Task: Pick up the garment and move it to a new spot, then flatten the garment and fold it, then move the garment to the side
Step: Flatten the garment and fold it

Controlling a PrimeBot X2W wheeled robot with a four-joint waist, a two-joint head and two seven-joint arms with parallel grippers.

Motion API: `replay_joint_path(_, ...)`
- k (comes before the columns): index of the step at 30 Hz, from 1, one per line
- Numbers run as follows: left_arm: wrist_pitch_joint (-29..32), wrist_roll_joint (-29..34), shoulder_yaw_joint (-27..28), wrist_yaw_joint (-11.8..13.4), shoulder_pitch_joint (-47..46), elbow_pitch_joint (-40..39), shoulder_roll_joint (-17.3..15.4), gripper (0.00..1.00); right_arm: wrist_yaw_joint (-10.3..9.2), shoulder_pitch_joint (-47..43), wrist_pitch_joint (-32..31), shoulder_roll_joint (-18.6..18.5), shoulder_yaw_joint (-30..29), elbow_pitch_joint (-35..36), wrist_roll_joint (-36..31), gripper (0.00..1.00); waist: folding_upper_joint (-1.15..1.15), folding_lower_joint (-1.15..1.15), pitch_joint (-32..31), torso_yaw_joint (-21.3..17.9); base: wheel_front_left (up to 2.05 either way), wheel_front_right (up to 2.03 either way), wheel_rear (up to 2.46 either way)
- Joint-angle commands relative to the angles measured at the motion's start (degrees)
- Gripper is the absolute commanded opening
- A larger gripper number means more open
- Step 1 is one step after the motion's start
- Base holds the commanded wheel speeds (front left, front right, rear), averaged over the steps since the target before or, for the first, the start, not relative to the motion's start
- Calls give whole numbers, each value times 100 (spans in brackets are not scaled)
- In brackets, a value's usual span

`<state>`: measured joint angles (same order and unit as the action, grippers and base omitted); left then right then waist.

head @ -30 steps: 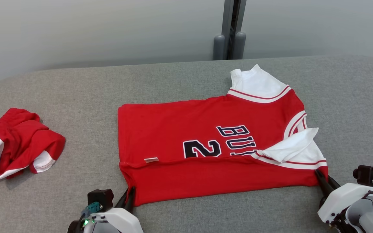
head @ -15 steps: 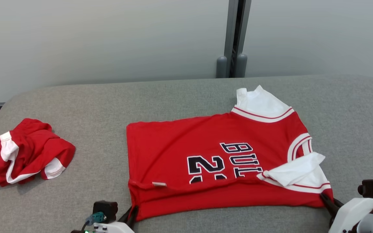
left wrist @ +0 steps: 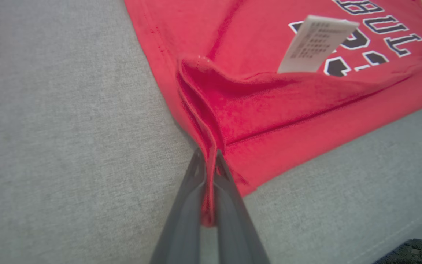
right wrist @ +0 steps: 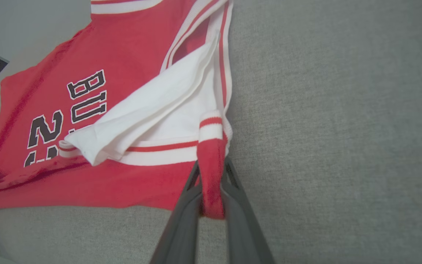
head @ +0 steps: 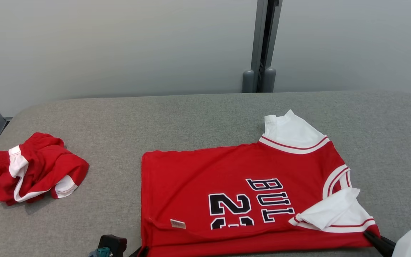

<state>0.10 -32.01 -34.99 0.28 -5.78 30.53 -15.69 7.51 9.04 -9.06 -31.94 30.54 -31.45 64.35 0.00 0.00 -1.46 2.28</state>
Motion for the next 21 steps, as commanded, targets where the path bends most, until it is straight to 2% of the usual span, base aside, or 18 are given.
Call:
replay_joint_path(1, -28, -2, 31, 44, 25, 59, -64, 0, -3, -45, 15, -73, -21, -40, 13, 0, 0, 0, 1, 1, 0, 0, 0)
replay_joint_path(2, 167, -19, 16, 107, 177, -298, -217, 0, -3, -197, -174, -172, -132, 171, 70, 0, 0, 0, 12, 7, 0, 0, 0)
replay_joint_path(9, 766, -41, 13, 422, 694, -1577, -714, 0, -3, -877, -665, -401, -676, 861, 91, 0, 0, 0, 71, 32, 0, 0, 0)
replay_joint_path(15, 1118, -83, 34, 677, 995, -2211, -940, 0, -4, -1308, -886, -286, -1257, 1239, -126, 0, 0, 0, 131, 23, 0, 0, 0)
replay_joint_path(16, 1182, -70, 12, 703, 1011, -2252, -959, 29, -4, -1334, -922, -239, -1344, 1284, -185, 0, 0, 0, 139, 19, 0, 0, 0)
replay_joint_path(17, 1238, -68, -9, 723, 1022, -2307, -969, 47, -4, -1360, -972, -183, -1422, 1326, -238, 0, 0, 0, 146, 17, 0, 0, 0)
replay_joint_path(18, 1274, -64, -16, 748, 1032, -2357, -979, 89, -3, -1389, -1003, -128, -1505, 1368, -292, 0, 0, 0, 152, 15, 0, 0, 0)
replay_joint_path(19, 1319, -68, -23, 769, 1047, -2382, -989, 100, -3, -1404, -1009, -69, -1597, 1418, -357, 4, 0, 0, 164, 12, 0, 0, 0)
replay_joint_path(20, 1369, -75, -37, 794, 1051, -2401, -992, 100, -3, -1411, -1016, 2, -1704, 1459, -423, 30, 0, 0, 174, 11, 0, 0, 0)
replay_joint_path(21, 1415, -74, -47, 807, 1049, -2434, -998, 100, -3, -1421, -1034, 73, -1801, 1500, -480, 100, 0, 0, 183, 12, 0, 0, 0)
